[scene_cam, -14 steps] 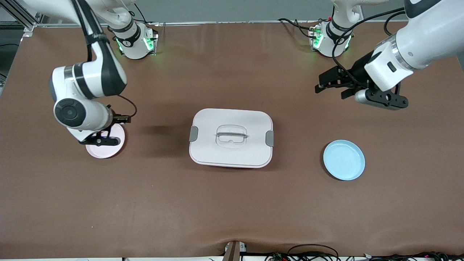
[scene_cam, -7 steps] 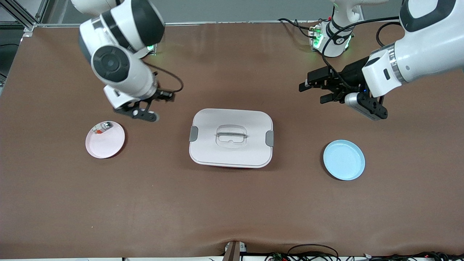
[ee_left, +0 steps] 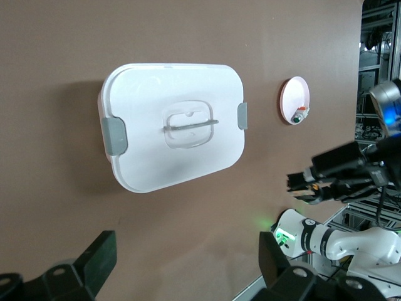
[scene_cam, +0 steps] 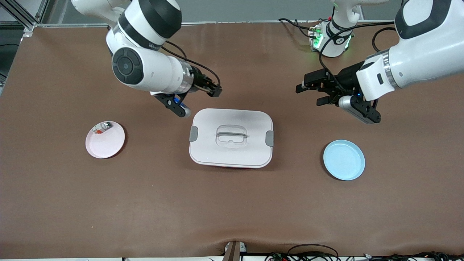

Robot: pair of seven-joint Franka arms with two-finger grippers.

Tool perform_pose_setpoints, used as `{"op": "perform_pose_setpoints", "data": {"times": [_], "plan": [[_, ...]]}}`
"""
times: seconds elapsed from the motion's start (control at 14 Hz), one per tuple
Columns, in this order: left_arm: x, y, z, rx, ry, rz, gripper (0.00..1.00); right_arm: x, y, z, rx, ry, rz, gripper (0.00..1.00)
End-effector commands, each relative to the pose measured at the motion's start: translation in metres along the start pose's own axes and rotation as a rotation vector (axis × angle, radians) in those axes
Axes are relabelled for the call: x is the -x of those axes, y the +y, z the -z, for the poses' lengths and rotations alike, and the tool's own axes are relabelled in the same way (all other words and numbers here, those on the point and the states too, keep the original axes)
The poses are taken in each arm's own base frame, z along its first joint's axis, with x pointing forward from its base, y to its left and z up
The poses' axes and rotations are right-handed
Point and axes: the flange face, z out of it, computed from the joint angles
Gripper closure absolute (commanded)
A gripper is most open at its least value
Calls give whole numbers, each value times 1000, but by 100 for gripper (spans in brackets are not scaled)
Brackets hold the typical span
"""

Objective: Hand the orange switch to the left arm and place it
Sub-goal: 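Lift the switch with the right gripper while the left gripper approaches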

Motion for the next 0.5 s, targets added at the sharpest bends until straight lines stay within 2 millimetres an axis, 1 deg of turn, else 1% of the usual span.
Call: {"op": "perform_pose_setpoints", "data": {"times": [0.0,0.07,0.22,0.29,0.36,0.43], "plan": [[4,9,-5,1,-20,-29,0,9,-22,-6,-89,-88,-106,68],[6,14,-11,0,-31,-31,0,8,-29,-7,-134,-125,-140,68],[12,26,-21,-12,-50,-13,0,15,-44,-22,-197,-215,-192,68],[14,30,-24,-34,-50,12,0,12,-51,-27,-234,-244,-223,68],[16,36,-27,-44,-46,23,0,16,-57,-35,-266,-264,-245,68],[17,40,-29,-44,-41,28,4,24,-63,-45,-286,-274,-258,68]]}}
